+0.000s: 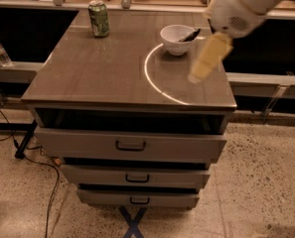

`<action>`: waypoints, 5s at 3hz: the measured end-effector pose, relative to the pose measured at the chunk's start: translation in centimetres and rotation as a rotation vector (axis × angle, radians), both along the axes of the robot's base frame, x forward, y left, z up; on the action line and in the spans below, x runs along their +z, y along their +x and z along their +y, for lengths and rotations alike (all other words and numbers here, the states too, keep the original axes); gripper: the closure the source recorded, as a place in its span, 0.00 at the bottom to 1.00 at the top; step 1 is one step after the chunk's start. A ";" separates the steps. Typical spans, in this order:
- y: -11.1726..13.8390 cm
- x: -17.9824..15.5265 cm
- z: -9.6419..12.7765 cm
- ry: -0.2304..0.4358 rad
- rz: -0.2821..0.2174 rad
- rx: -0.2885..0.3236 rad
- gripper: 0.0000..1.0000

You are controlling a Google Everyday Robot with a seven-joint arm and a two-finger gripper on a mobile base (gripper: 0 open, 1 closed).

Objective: Pick rxbar chocolate from white bowl and place on counter

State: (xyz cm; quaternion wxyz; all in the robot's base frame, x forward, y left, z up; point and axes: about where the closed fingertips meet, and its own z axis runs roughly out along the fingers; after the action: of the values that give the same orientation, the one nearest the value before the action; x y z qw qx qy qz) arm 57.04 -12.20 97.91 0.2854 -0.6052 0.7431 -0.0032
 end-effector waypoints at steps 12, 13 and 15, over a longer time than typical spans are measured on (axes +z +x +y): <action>20.5 -9.2 -4.4 0.201 -0.066 -0.389 0.00; 20.6 -9.3 -3.7 0.217 -0.060 -0.372 0.00; 21.9 -8.4 -1.6 0.254 -0.082 -0.331 0.26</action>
Offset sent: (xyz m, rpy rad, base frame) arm 0.1747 0.0919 -0.0023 0.1807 -0.2143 0.0108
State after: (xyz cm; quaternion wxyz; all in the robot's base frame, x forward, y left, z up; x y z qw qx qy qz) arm 78.99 -13.79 89.46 0.3849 -0.4335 0.8146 0.0189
